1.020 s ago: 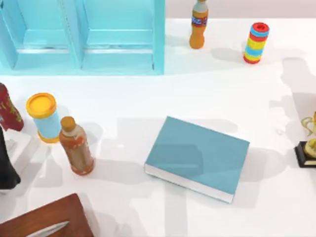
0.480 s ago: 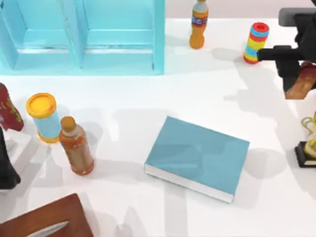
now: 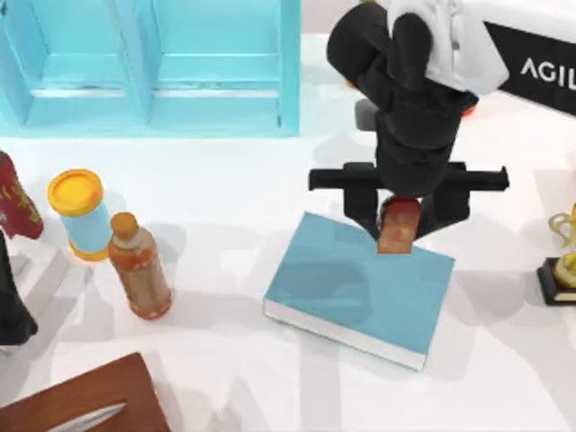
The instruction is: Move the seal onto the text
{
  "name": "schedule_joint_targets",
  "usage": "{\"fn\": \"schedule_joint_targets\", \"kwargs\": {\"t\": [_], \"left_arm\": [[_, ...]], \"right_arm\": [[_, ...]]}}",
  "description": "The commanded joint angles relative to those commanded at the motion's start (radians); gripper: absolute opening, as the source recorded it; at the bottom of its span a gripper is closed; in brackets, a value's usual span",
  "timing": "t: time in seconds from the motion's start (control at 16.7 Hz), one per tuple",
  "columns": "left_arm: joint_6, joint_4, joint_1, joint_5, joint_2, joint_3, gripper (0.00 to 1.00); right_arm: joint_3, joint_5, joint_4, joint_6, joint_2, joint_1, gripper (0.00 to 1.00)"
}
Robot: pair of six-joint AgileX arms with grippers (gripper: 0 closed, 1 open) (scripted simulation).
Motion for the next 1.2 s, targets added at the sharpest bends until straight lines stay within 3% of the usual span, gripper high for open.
{"fn": "schedule_joint_targets", "kwargs": {"t": [0.18, 0.84, 1.2], "left_arm": [[0.0, 0.0, 0.0, 0.0, 0.0, 0.0, 1.0], [0.0, 0.0, 0.0, 0.0, 0.0, 0.0, 1.0], [0.0, 0.0, 0.0, 0.0, 0.0, 0.0, 1.0]], "right_arm": [[0.003, -0.008, 0.019, 0.051, 0.028, 0.063, 0.0], [0.019, -0.008, 0.002, 0.053, 0.027, 0.066, 0.0], [0.019, -0.008, 0.002, 0.053, 0.027, 0.066, 0.45]]}}
